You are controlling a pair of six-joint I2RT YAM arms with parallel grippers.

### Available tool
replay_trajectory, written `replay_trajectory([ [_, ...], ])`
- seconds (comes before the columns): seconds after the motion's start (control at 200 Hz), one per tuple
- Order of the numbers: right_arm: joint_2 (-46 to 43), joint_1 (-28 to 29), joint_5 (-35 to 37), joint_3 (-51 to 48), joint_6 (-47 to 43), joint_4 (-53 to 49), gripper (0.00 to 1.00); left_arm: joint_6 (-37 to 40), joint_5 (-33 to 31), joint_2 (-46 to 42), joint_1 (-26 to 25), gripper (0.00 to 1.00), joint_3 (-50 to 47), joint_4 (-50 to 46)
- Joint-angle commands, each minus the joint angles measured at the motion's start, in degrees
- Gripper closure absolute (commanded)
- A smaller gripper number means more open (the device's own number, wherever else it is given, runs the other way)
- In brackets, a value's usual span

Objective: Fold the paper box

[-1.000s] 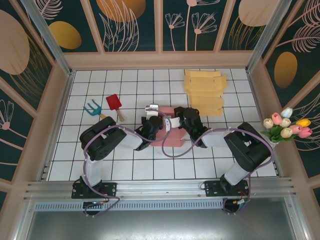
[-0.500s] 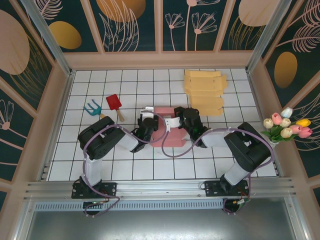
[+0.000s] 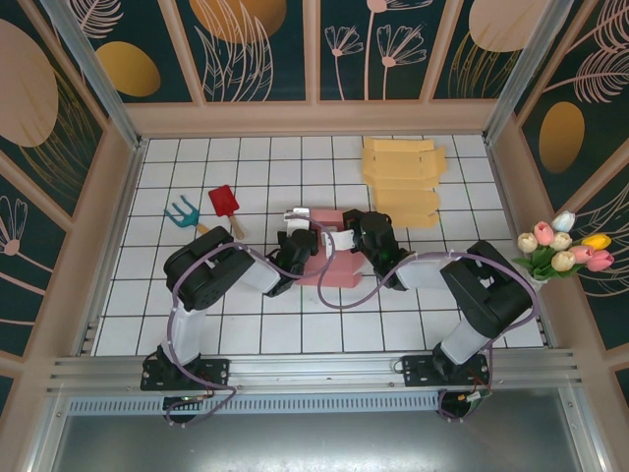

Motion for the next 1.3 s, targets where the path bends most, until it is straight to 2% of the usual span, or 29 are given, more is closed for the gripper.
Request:
replay_trajectory([
  [0.0,1.5,0.0,-2.4,-1.8,1.5,-11.1,1.0,-0.6,-7.1,-0.8,1.9,1.0,-1.1,-3.0],
  [0.085,1.9,0.0,-2.4,-1.5,1.8,-10.9,1.0,-1.1,-6.7,-1.9,1.9,1.0,-1.5,-3.5],
  [0.14,2.2,0.0,-2.1,-1.4,1.9,-10.8,1.0,-1.3,-5.4,-3.0,1.9,0.89,-1.9,-3.5],
  [0.195,2.4,0.0,-2.0,-1.3,2.0,-10.8,1.0,-1.8,-3.6,-4.2,1.9,0.73,-2.5,-3.7],
  [0.25,2.6,0.0,-1.9,-1.3,2.1,-10.9,1.0,-2.1,-0.9,-5.9,1.9,0.63,-3.6,-3.4],
  [0.43,2.8,-0.1,-1.6,-1.0,2.4,-11.3,1.0,-2.8,10.5,-12.2,1.8,0.45,-7.4,-2.7],
  [0.505,2.8,-0.2,-1.6,-0.9,2.5,-11.5,1.0,-3.4,15.4,-15.3,1.9,0.43,-8.9,-2.9],
  [0.585,2.8,-0.3,-1.6,-0.8,2.6,-11.8,1.0,-4.0,17.6,-19.3,1.9,0.41,-10.6,-4.3],
  [0.731,2.8,-0.2,-1.7,-0.7,2.6,-12.1,1.0,-3.6,15.7,-26.3,1.8,0.38,-11.3,-11.5],
  [0.861,2.3,-0.3,-1.7,-0.6,2.8,-12.3,1.0,-2.5,14.6,-28.4,1.8,0.4,-13.3,-12.4],
  [0.986,2.1,-0.1,-1.8,-0.5,3.0,-12.7,1.0,-1.3,13.3,-27.1,1.9,0.42,-14.1,-11.9],
  [1.171,1.7,0.2,-1.5,-0.6,3.0,-13.0,1.0,-1.2,15.5,-20.9,1.9,0.43,-13.7,-7.2],
  [1.296,1.4,0.3,-1.5,-0.6,3.0,-13.3,1.0,-1.2,10.7,-15.7,1.9,0.42,-11.0,-6.6],
])
